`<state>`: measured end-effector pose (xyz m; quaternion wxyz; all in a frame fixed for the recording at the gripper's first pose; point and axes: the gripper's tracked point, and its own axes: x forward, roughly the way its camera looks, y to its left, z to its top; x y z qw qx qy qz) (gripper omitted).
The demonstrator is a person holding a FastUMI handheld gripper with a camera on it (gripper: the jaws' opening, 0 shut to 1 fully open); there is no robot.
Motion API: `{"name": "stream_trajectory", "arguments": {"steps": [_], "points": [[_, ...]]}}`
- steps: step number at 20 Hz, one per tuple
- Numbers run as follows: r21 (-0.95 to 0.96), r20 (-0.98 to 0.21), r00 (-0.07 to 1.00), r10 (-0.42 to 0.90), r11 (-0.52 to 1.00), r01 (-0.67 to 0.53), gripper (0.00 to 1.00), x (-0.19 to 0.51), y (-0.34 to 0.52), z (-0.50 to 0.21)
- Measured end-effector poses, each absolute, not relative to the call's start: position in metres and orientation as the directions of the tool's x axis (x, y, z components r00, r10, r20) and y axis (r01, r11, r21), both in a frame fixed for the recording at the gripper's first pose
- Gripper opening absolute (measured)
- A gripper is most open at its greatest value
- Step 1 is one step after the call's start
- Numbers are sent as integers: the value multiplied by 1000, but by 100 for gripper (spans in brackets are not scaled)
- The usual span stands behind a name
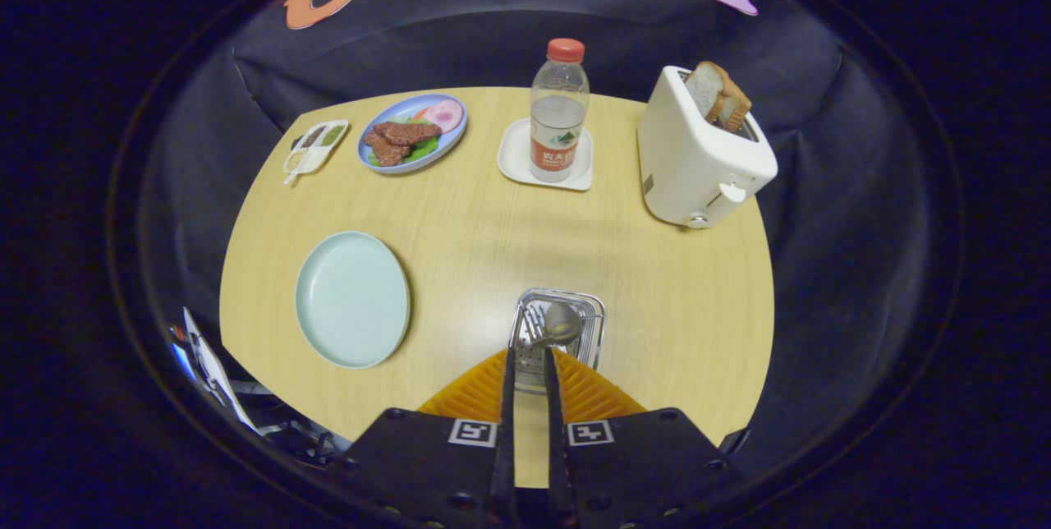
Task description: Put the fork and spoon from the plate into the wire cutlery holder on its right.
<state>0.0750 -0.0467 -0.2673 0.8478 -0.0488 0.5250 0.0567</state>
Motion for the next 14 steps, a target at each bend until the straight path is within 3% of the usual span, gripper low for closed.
{"name": "stream_trajectory", "arguments": {"steps": [3,9,10,13,14], "points": [[19,-861,503,78,992,-122,28,66,-29,-250],[24,-751,653,102,991,-128,41,49,19,-201],[11,-715,692,99,991,-130,46,48,25,-190],[-2,-613,779,131,986,-167,80,37,54,-152],[-3,-582,801,138,985,-172,84,33,62,-140]]}}
